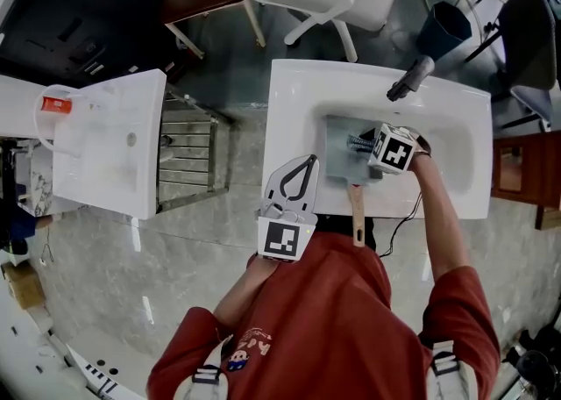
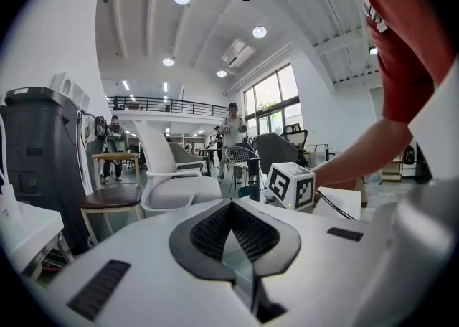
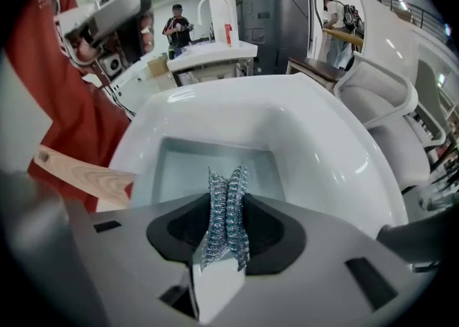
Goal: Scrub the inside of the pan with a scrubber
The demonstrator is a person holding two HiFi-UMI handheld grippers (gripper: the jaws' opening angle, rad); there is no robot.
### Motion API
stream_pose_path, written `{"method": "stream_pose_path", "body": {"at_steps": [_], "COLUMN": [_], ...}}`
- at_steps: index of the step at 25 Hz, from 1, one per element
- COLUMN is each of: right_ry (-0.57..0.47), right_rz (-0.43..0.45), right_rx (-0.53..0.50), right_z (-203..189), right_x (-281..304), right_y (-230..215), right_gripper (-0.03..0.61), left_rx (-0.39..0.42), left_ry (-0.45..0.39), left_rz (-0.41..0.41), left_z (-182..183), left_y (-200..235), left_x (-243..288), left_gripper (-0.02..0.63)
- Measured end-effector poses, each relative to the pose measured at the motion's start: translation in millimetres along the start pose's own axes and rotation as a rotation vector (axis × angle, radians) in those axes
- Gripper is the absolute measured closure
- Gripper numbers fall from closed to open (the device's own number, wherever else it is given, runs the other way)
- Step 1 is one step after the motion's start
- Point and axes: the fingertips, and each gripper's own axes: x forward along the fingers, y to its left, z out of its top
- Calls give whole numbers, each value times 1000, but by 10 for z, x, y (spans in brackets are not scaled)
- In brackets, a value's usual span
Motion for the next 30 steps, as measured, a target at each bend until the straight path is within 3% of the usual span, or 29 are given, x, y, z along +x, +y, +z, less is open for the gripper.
{"method": "stream_pose_path", "body": {"at_steps": [4, 10, 19, 30], "right_ry": [25, 48, 88, -7], "right_rz": [142, 255, 278, 281], "right_rx": [35, 65, 61, 85], "right_z": [-60, -147, -194, -174], "right_x": [-110, -141, -105, -96], "right_y": [313, 529, 567, 605], "right_gripper": [431, 431, 437, 437], "left_rx": [-3, 6, 12, 6], "left_ry": [2, 10, 21, 28], "left_rz": [-9, -13, -13, -15], "left_z": [-4, -2, -32, -66], "left_y": [-6, -41, -95, -134], "left_x": [5, 15, 1, 22], "left_gripper": [603, 603, 603, 603]}}
